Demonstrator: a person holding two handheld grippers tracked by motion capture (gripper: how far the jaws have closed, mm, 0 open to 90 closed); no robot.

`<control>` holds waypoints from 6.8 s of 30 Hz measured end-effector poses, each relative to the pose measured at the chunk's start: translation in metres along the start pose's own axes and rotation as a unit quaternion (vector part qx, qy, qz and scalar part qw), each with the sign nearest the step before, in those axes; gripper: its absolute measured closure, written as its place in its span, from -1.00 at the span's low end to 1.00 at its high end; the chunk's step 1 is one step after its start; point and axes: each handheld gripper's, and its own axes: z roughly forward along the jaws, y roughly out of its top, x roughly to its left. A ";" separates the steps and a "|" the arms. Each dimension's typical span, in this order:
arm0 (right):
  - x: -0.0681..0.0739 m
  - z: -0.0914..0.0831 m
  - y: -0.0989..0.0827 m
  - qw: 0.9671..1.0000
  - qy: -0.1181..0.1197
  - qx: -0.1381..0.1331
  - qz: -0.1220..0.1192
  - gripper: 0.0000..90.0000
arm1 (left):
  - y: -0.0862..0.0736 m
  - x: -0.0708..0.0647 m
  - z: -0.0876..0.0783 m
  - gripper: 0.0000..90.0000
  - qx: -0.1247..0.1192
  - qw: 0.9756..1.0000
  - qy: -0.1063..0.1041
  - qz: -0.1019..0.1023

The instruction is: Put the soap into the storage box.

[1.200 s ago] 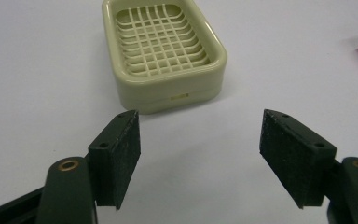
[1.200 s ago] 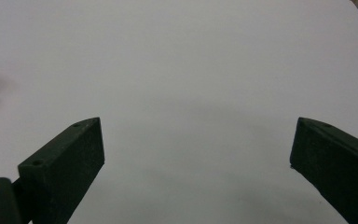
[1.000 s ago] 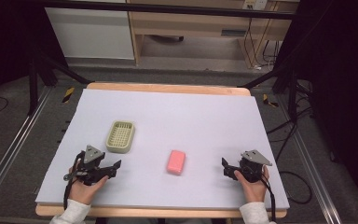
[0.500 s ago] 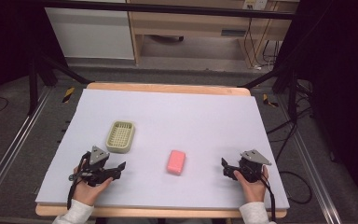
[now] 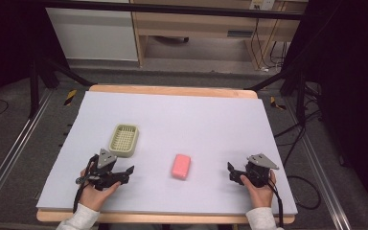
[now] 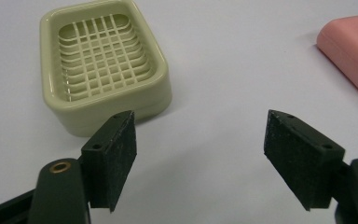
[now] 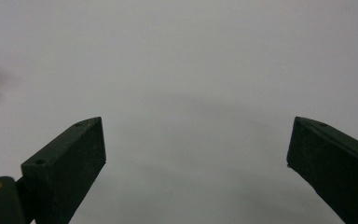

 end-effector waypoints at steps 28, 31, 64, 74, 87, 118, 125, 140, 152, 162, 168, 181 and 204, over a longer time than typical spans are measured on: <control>0.000 0.002 0.000 1.000 0.006 0.010 0.000 -0.87 | 0.021 -0.013 0.006 -0.45 -0.002 1.000 -0.021 0.013; 0.000 0.002 0.001 1.000 0.005 0.010 0.000 -0.87 | 0.027 -0.014 0.006 -0.45 -0.005 1.000 -0.028 0.010; 0.000 0.002 0.001 1.000 0.006 0.012 0.001 -0.87 | 0.065 -0.053 0.023 -0.45 -0.011 0.998 -0.063 0.024; 0.000 0.002 0.001 1.000 0.005 0.012 0.002 -0.87 | 0.069 -0.061 0.029 -0.45 -0.006 0.997 -0.070 0.027; -0.001 0.002 0.001 1.000 0.003 0.011 0.002 -0.87 | 0.076 -0.074 0.039 -0.45 0.002 0.996 -0.078 0.034; 0.000 0.002 0.001 1.000 0.004 0.013 0.001 -0.87 | 0.087 -0.101 0.063 -0.50 0.029 0.995 -0.089 0.046; 0.000 0.002 0.001 1.000 0.005 0.013 -0.002 -0.87 | 0.087 -0.109 0.069 -0.53 0.041 0.993 -0.091 0.055; 0.000 0.002 0.001 1.000 0.006 0.014 -0.004 -0.87 | 0.086 -0.119 0.081 -0.57 0.061 0.992 -0.093 0.060; 0.000 0.002 0.001 1.000 0.006 0.013 -0.003 -0.87 | 0.084 -0.124 0.087 -0.58 0.072 0.991 -0.092 0.058; 0.000 0.003 0.001 1.000 0.007 0.014 -0.003 -0.87 | 0.083 -0.128 0.094 -0.60 0.083 0.991 -0.092 0.055; 0.000 0.003 0.001 1.000 0.007 0.014 -0.002 -0.87 | 0.081 -0.131 0.099 -0.61 0.089 0.990 -0.091 0.055; 0.000 0.003 0.001 1.000 0.007 0.014 -0.003 -0.87 | 0.079 -0.132 0.105 -0.55 0.108 0.989 -0.084 0.050; 0.001 0.002 0.001 1.000 0.006 0.014 -0.005 -0.87 | 0.075 -0.134 0.113 -0.50 0.134 0.986 -0.091 0.032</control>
